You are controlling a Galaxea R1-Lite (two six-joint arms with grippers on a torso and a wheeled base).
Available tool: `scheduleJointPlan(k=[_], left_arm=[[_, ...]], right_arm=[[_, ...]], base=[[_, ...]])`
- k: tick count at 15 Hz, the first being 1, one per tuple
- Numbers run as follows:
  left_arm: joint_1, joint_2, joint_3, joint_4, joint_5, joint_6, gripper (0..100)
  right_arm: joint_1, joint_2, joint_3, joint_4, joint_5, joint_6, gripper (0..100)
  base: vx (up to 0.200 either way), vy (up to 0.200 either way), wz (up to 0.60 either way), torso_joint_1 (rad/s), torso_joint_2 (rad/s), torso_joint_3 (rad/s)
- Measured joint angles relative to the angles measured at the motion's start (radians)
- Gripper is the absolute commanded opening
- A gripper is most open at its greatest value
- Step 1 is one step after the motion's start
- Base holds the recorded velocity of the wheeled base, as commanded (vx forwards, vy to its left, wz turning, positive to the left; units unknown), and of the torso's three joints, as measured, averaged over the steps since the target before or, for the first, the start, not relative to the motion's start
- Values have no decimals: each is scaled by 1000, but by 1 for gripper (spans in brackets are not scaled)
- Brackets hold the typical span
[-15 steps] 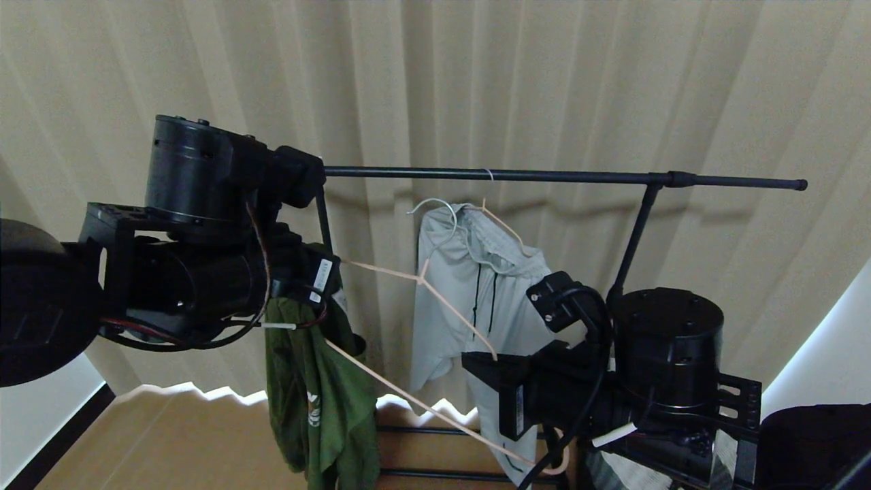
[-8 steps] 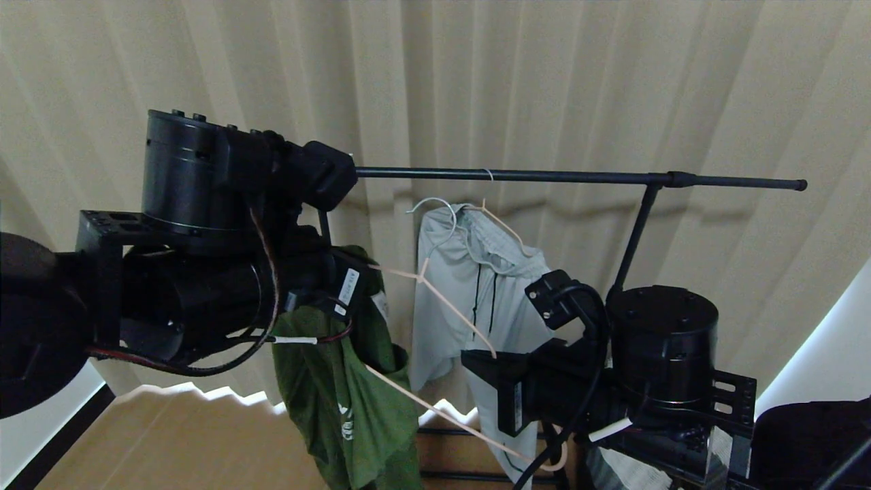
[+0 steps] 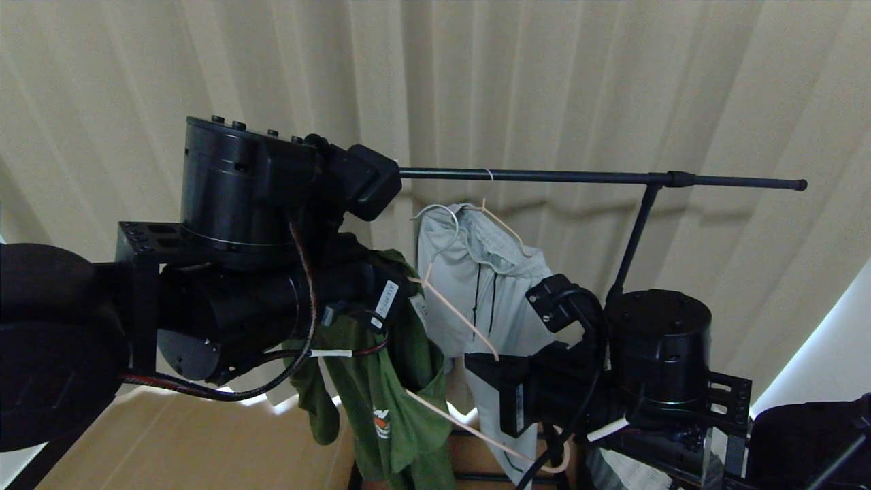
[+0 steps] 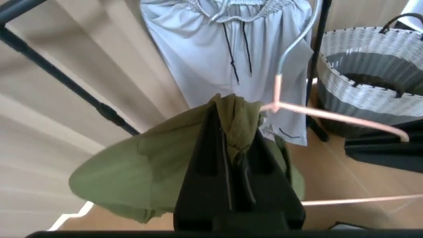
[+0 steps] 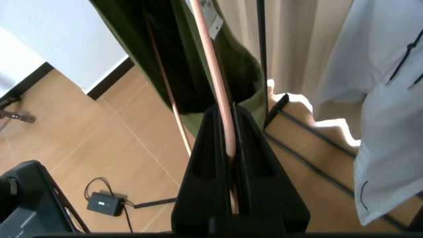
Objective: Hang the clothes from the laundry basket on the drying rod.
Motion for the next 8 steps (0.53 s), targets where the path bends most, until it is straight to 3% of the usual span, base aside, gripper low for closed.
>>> scheduleJointPlan(k=[2, 8], left_arm=[[-2, 2, -1, 0, -40, 4, 0], [-7, -2, 1, -19, -47, 7, 0]], right_arm=[[-1, 1, -1, 0, -1, 0, 0], [3, -1, 1, 0, -1, -3, 0]], base=[[0, 0, 0, 0, 0, 0], [0, 0, 0, 0, 0, 0]])
